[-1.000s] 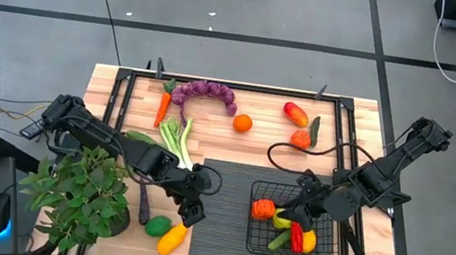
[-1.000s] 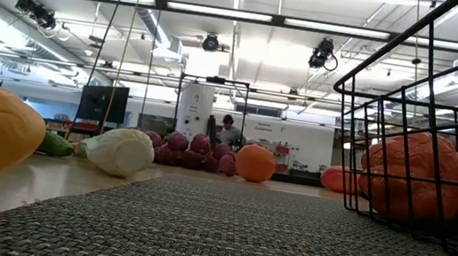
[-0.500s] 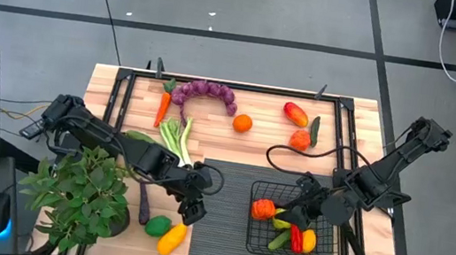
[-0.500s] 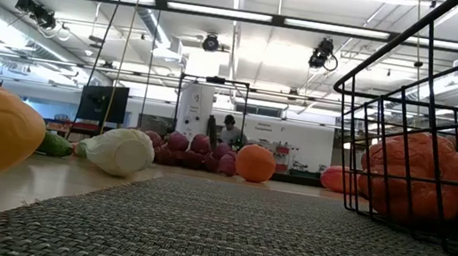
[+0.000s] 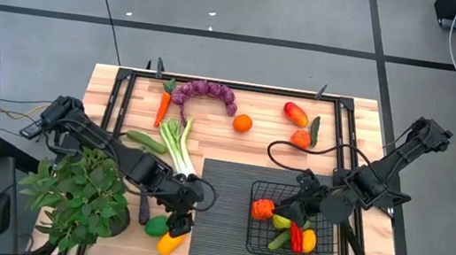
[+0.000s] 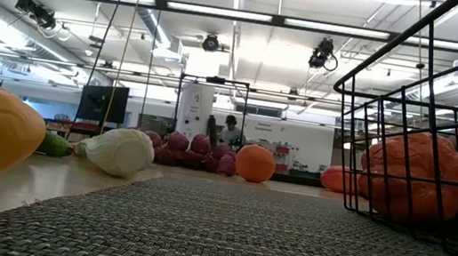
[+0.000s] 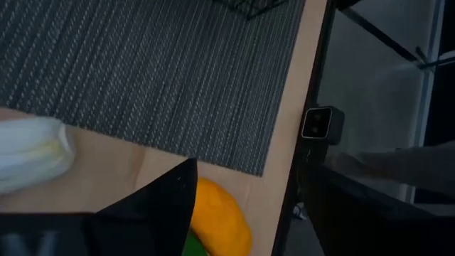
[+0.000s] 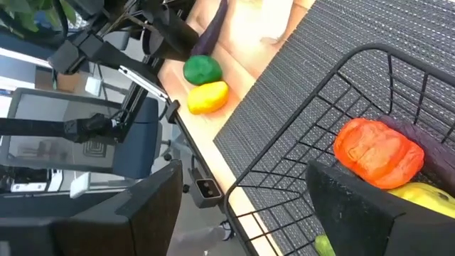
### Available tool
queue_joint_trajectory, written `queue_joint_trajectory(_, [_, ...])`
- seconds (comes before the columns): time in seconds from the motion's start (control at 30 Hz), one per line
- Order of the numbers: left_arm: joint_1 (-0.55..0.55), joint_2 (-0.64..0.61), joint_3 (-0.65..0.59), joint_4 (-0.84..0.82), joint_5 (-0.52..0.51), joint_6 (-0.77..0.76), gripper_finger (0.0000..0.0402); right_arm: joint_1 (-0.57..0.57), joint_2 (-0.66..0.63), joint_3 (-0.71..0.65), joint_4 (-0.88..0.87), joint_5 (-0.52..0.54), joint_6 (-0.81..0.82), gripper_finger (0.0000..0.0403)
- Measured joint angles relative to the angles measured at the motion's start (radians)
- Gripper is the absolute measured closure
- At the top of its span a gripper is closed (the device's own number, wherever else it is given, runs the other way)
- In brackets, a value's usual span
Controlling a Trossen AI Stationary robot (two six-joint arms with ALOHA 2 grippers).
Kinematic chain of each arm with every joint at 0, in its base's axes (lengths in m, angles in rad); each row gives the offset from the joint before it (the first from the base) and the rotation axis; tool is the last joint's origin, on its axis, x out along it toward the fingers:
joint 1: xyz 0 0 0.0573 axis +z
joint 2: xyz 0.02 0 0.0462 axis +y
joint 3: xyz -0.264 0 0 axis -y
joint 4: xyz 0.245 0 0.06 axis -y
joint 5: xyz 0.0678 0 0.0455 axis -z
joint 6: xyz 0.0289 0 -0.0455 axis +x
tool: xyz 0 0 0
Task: Build produce basket
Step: Put the bottom mango into the wire basket
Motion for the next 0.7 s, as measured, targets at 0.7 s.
queue_joint_trajectory(0.7, [-0.047, 0.0, 0.0, -0.013, 0.036, -0.019, 0.0135, 0.0, 0.0, 0.0, 0.045, 0.033, -0.02, 0.0103])
